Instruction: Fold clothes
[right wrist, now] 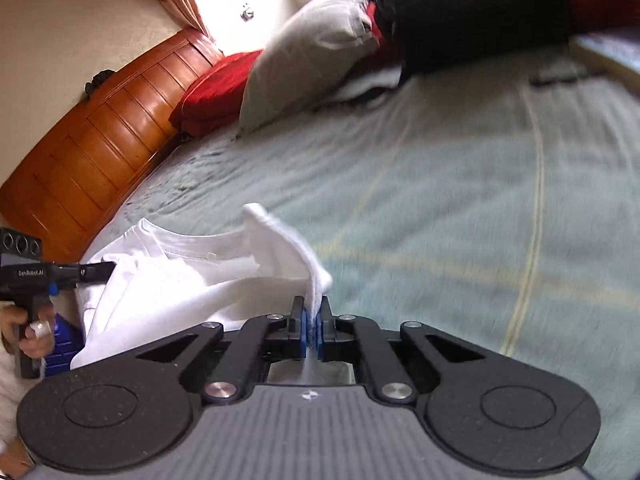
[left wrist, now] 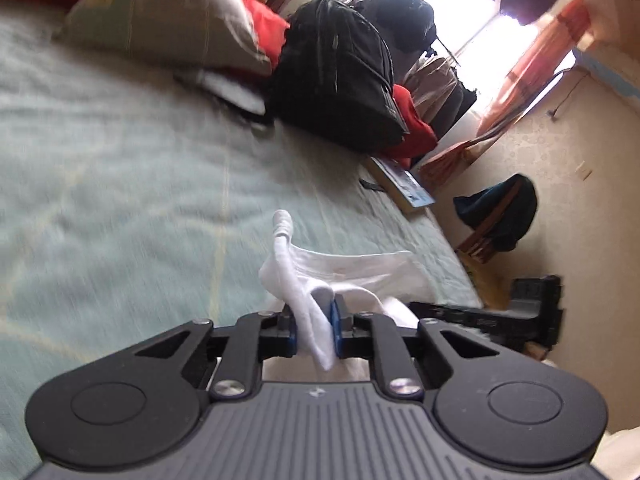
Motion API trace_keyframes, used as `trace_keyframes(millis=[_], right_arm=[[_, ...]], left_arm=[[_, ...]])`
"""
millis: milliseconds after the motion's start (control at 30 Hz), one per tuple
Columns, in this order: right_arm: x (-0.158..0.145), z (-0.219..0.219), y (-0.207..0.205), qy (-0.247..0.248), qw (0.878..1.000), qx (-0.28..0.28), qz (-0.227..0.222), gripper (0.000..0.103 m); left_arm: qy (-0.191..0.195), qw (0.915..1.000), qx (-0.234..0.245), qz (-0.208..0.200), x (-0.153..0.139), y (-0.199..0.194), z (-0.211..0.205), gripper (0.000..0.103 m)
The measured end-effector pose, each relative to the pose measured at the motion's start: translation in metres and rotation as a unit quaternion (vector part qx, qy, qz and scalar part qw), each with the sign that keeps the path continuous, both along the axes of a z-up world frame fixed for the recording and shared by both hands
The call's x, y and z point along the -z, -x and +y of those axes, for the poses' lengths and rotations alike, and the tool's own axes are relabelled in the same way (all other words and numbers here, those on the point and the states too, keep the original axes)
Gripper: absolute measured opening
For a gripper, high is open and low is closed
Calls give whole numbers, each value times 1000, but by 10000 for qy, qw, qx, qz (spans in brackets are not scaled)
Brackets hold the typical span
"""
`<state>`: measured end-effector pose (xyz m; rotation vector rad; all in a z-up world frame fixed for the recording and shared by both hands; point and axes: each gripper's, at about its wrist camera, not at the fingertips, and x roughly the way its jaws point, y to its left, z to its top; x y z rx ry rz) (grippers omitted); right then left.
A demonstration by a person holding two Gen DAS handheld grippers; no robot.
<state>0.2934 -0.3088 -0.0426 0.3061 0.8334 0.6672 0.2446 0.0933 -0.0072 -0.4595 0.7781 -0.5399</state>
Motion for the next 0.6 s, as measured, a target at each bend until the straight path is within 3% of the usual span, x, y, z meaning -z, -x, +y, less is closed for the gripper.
trace_keyframes(millis=[267, 333, 433, 600], right_arm=[[-29, 8, -31, 504, 9974, 239, -460, 7], [-33, 9, -42, 608, 9964, 339, -494, 6], [-36, 8, -58, 651, 9959, 469, -426, 6], [-28, 6, -76, 613, 9972, 396, -148, 6]], left_arm=[[-1179, 9924, -87, -352, -28, -62, -12, 6], [-1315, 9905, -146, -378, -31, -80, -10, 4], [-1252, 9917, -85, -289, -28, -105, -6, 3], [-623, 9971, 299, 312, -1, -109, 5, 9]])
